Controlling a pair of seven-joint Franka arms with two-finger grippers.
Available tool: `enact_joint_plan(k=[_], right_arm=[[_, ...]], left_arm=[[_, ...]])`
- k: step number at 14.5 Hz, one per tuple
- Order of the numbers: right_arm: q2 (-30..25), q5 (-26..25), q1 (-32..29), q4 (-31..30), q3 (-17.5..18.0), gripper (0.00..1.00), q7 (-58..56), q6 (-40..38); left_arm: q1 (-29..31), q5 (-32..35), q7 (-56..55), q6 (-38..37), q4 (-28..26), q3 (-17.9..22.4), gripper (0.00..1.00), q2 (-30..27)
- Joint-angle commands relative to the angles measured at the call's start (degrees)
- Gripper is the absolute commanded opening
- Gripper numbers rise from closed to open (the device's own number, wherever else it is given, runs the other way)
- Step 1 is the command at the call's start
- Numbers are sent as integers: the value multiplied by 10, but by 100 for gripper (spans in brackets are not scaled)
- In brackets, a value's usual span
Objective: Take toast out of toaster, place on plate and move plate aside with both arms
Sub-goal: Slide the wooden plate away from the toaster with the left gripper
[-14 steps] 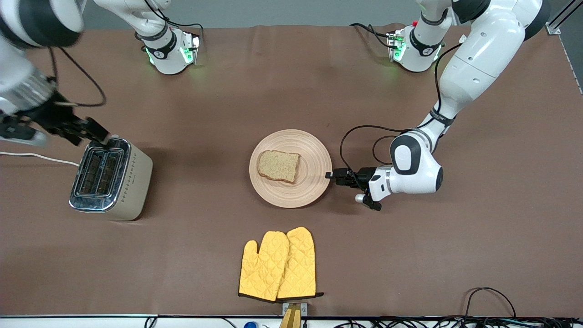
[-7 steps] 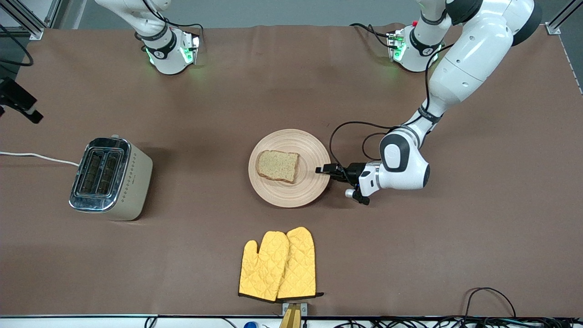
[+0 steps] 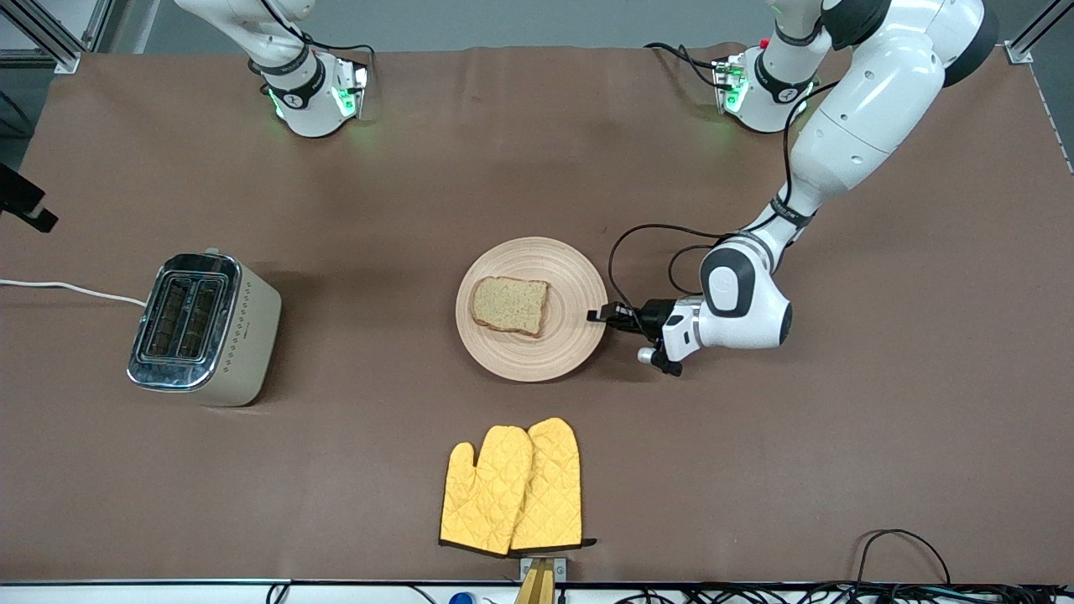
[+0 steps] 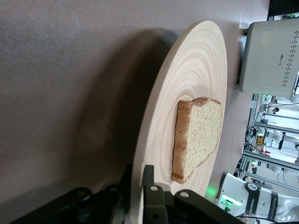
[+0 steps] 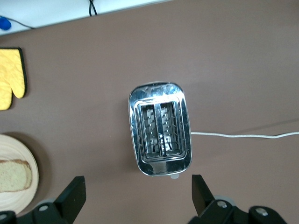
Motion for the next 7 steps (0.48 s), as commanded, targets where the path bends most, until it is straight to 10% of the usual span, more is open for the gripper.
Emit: enact_joint_plan(k=[1,7], right_arm=[[8,-11,6,18,0,100,2,-33],[25,-29,22,13,3,100,27,-59]], left_arm=[[11,-10,4,-4,-4,-3,0,-16],[98,-5,-29,-123,17,-3,0,-81]])
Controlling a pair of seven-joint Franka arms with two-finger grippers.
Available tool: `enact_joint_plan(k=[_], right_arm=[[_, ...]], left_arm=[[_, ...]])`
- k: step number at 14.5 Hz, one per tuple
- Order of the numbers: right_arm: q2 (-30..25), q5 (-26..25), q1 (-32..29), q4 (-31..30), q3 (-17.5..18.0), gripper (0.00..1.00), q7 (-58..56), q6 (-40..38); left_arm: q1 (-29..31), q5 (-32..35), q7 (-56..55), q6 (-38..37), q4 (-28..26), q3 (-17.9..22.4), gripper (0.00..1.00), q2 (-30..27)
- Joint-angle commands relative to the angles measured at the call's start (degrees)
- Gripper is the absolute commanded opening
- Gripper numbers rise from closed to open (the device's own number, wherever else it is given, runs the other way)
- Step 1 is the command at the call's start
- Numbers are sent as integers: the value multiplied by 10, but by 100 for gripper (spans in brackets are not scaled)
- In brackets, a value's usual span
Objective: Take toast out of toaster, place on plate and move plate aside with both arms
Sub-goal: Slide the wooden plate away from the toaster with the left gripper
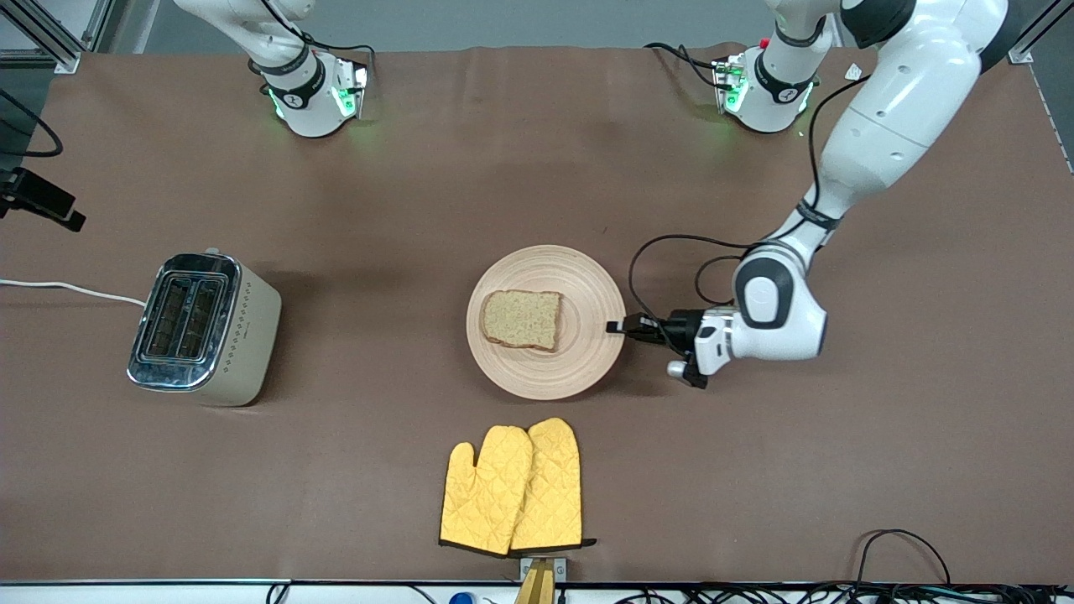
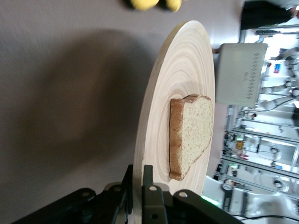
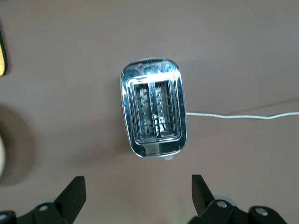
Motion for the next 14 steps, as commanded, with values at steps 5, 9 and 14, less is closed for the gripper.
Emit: enact_joint_plan(k=[5,9,14], right_arm=[[13,-14,18,9,1,100,-9,0],[13,-14,12,8,0,100,-53,10],[15,-14,12,7,-1,100,-58,10]], left_arm=[[163,45,-33,-127,8,-3,0,-93],[299,119,-24,-172,30,-2,0,-80],[393,197,-12,-174,73,3,0,-19]])
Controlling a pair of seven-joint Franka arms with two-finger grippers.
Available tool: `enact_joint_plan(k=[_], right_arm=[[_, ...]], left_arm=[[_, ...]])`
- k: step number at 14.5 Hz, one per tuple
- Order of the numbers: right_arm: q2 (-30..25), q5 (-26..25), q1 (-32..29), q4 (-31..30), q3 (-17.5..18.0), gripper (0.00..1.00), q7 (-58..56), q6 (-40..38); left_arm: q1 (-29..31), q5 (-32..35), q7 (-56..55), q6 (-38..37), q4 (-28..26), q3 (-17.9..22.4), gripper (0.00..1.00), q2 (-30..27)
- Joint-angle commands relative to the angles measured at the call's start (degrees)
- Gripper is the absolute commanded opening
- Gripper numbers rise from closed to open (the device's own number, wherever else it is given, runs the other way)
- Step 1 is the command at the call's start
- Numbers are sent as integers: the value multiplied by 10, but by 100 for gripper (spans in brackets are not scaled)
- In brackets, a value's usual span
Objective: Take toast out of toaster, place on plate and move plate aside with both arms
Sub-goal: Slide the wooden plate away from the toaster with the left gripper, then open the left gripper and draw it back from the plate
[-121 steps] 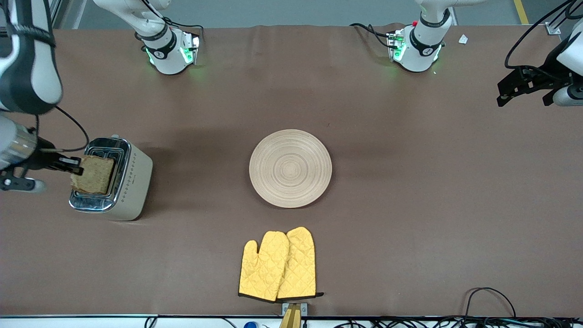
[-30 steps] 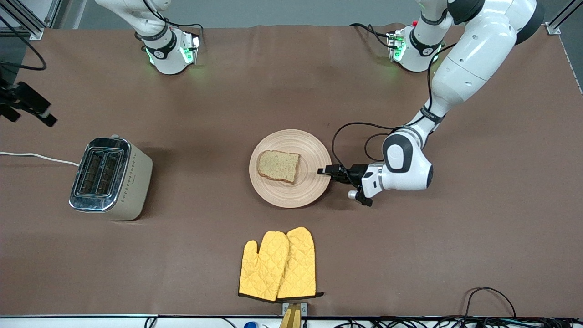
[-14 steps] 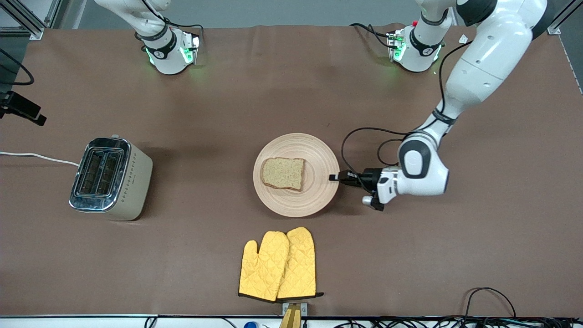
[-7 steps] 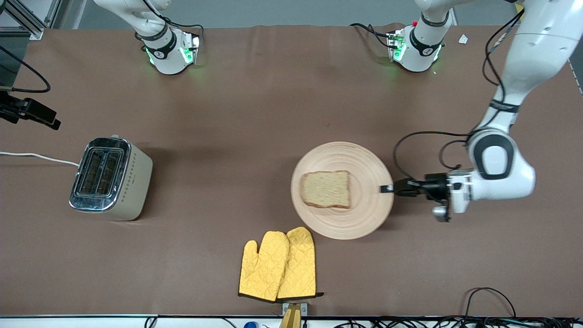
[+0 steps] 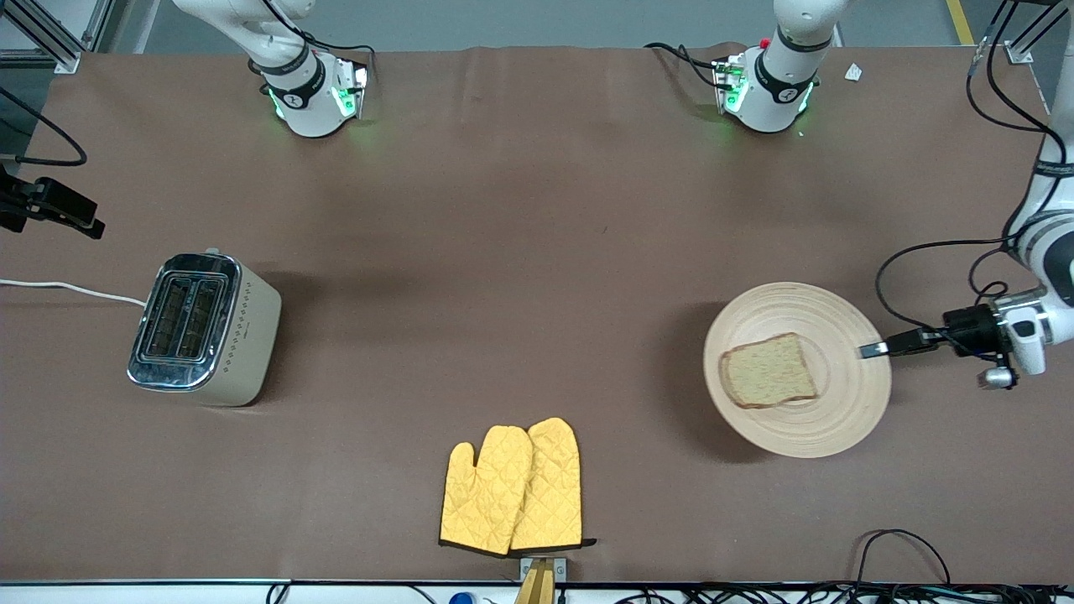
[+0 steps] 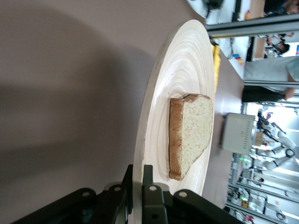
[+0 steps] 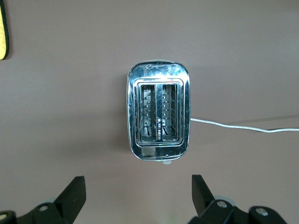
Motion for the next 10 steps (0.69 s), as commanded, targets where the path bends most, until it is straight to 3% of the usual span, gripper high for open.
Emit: enact_joint_plan(k=[1,10], right_arm=[[4,-6,-3,5,2,100,-8,0],[4,-4,-2,5,3,100,-6,0]], left_arm=[[18,13,0,-17,40,-8,0,42],[21,13,29,-12,71,-8,2,144]])
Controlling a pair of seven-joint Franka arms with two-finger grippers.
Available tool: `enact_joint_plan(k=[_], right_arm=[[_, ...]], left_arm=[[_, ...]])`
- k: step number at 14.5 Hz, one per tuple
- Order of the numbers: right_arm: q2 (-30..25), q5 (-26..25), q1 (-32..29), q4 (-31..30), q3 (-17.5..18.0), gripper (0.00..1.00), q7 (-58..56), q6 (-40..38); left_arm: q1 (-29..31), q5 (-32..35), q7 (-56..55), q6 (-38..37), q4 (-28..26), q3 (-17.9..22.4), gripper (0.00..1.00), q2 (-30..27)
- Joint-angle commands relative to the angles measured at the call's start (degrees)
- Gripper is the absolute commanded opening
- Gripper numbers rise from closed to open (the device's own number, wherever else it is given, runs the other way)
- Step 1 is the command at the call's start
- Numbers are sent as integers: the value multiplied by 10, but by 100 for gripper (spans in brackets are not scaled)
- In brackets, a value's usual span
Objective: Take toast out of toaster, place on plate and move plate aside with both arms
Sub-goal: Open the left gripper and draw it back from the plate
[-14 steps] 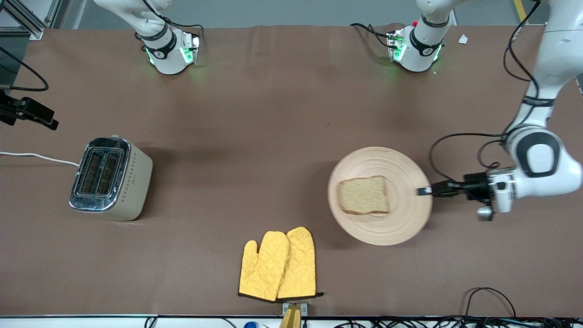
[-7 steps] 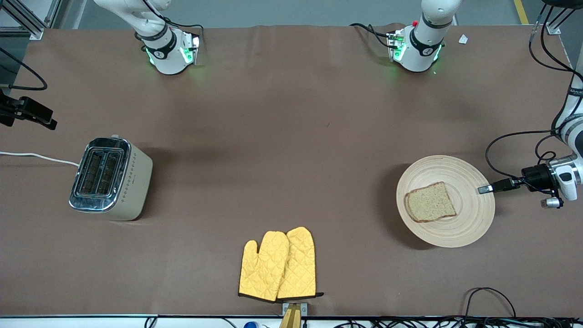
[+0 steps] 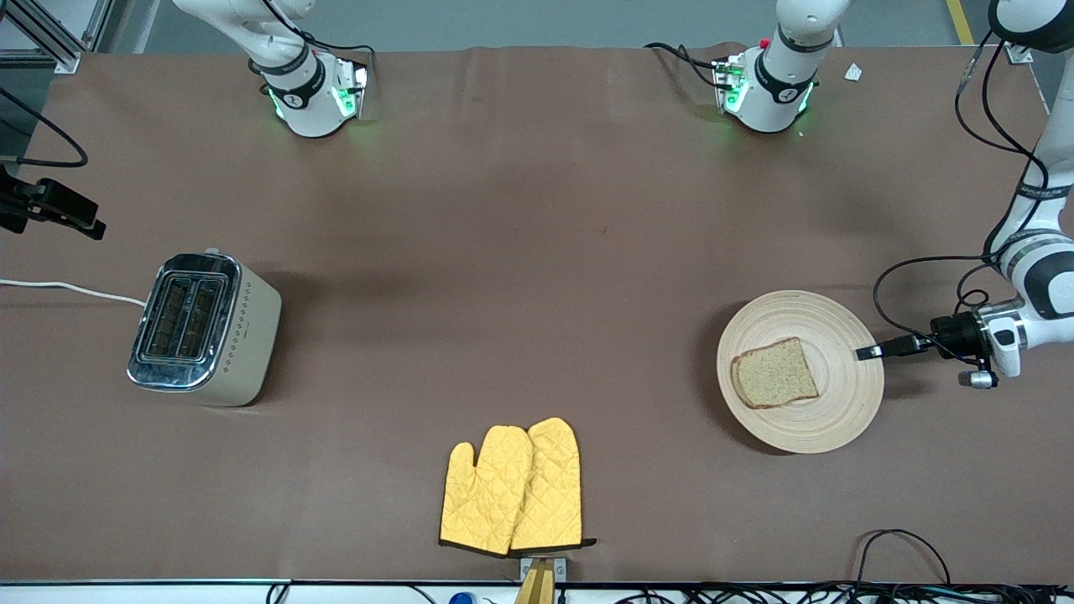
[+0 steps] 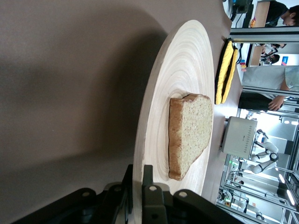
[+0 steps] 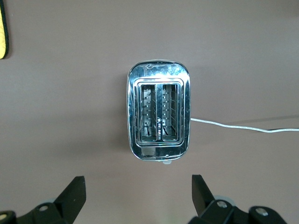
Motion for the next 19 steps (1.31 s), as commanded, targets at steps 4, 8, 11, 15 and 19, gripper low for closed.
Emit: enact_joint_plan(k=[4,8,11,15,19], right_arm=[[3,-4,-3,5,1,100,-5,1],[3,-4,-2,3,2,100,-5,-2],[1,-3,-2,-1,2,100,-3,0],[1,0,0,2,2,100,-1,1],[1,1,-2,2,2,100,-1,2]], left_arm=[[-9,4,3,-12,37,-7,43,35],[-5,32,3,-12,50,-7,100,21],[-6,91,-34,-44,93,-15,100,-27],[-7,121,-116,-140,160,-63,100,-53],[-11,193,-247,-169,170,-125,100,-168]])
